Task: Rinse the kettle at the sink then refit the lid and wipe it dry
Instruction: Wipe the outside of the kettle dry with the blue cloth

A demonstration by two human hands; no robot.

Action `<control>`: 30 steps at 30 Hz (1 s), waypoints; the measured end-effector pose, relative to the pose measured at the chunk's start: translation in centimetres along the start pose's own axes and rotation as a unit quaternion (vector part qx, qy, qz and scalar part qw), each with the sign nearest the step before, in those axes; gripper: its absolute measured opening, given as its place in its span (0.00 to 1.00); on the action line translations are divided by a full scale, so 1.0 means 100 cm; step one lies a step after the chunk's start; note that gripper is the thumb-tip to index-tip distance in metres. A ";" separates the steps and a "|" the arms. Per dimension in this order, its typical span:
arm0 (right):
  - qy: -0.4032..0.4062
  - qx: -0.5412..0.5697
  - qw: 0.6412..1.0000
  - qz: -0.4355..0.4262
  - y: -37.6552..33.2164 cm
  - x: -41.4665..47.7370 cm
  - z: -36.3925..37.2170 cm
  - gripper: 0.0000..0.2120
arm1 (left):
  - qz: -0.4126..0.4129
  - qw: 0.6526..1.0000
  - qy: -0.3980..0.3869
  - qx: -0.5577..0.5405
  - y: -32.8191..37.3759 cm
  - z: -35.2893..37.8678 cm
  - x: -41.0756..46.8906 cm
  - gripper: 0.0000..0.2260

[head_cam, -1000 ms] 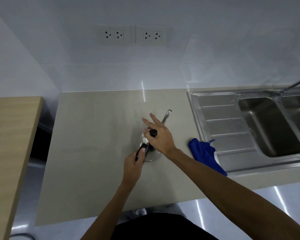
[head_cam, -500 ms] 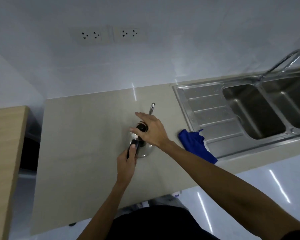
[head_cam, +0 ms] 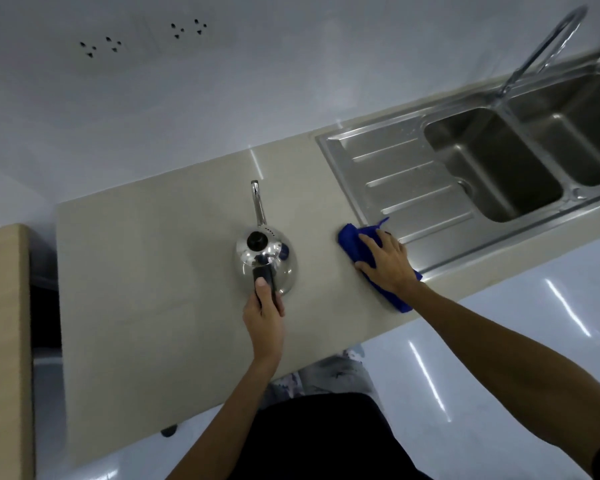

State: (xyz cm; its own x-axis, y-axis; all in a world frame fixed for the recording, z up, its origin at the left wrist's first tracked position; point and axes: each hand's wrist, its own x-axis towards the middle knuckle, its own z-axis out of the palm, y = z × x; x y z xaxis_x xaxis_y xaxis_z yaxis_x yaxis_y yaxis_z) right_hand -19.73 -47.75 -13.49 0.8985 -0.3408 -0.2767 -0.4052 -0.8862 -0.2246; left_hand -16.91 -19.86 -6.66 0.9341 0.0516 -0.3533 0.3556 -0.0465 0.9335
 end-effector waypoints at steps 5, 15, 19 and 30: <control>-0.021 -0.045 0.998 -0.028 0.008 -0.005 0.029 0.30 | -0.017 1.000 0.010 0.022 0.002 0.008 -0.010 0.30; 0.102 -0.058 0.992 -0.049 0.004 -0.002 0.043 0.26 | 0.042 0.972 0.069 0.219 0.037 -0.060 0.016 0.16; 0.148 0.130 0.980 -0.014 -0.031 0.002 0.034 0.21 | 0.109 0.965 0.071 0.227 0.071 -0.053 0.034 0.07; 0.049 0.529 0.846 0.034 -0.155 0.025 0.015 0.20 | 0.226 0.906 -0.068 0.350 0.078 0.009 0.065 0.16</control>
State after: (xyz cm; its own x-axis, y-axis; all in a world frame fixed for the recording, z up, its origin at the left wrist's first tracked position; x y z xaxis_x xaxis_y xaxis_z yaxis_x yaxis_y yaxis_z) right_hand -11.49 -34.37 -12.10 0.8560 -0.4501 -0.2542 -0.3329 -0.1036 -0.9373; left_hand -8.02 -20.83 -1.72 0.9678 -0.2518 0.0071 -0.1762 -0.6565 0.7335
